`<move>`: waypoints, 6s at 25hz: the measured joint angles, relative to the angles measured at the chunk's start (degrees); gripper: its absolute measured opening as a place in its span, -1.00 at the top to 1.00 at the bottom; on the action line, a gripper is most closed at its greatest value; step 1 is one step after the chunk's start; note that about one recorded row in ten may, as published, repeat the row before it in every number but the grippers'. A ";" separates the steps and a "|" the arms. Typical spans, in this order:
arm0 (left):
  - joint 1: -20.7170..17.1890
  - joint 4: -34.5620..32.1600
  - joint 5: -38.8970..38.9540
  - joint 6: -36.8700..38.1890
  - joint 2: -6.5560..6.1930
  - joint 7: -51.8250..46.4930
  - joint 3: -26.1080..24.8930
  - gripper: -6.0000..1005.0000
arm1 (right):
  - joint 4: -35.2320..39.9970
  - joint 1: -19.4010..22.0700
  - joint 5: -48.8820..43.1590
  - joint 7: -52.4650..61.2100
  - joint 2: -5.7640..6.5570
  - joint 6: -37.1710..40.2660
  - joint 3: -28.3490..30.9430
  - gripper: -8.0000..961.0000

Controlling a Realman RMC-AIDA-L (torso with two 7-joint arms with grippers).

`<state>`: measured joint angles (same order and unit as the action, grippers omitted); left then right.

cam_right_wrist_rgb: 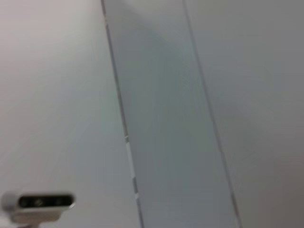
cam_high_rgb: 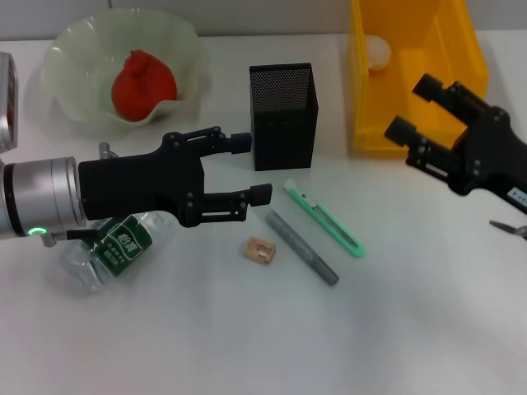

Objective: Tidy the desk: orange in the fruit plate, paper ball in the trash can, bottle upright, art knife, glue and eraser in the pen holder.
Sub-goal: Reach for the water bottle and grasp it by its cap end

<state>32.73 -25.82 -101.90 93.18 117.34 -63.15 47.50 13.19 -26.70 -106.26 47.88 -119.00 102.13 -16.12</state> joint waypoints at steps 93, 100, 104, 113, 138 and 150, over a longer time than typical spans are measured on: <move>-1.10 -8.56 -2.39 -3.14 -2.28 -17.15 -0.65 -0.61 | 3.07 2.89 -0.07 -3.78 1.49 -9.17 -19.58 -0.67; -0.15 -20.25 -12.61 -4.51 -2.26 -31.75 -0.60 -0.61 | 3.07 2.34 -0.08 -3.05 1.17 -11.92 -20.58 -0.67; 2.06 -27.57 -21.62 -3.97 -1.47 -41.06 -0.18 -0.61 | 3.07 2.11 -0.08 -3.05 1.15 -12.29 -20.57 -0.67; 9.95 -35.75 -41.04 -5.02 1.13 -61.92 7.25 -0.61 | 3.07 1.82 -0.67 -3.05 1.21 -12.31 -20.81 -0.67; 12.95 -25.88 -46.90 -17.97 1.40 -72.91 21.35 -0.61 | 3.07 1.82 -0.70 -3.34 1.19 -12.63 -20.79 -0.67; 12.98 -24.02 -46.98 -21.22 1.39 -72.96 26.49 -0.43 | 3.06 1.82 -0.76 -3.38 1.05 -12.42 -20.79 -0.67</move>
<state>45.71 -49.84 -148.88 71.96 118.74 -136.11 73.99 16.26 -24.87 -107.03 44.50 -117.95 89.71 -36.91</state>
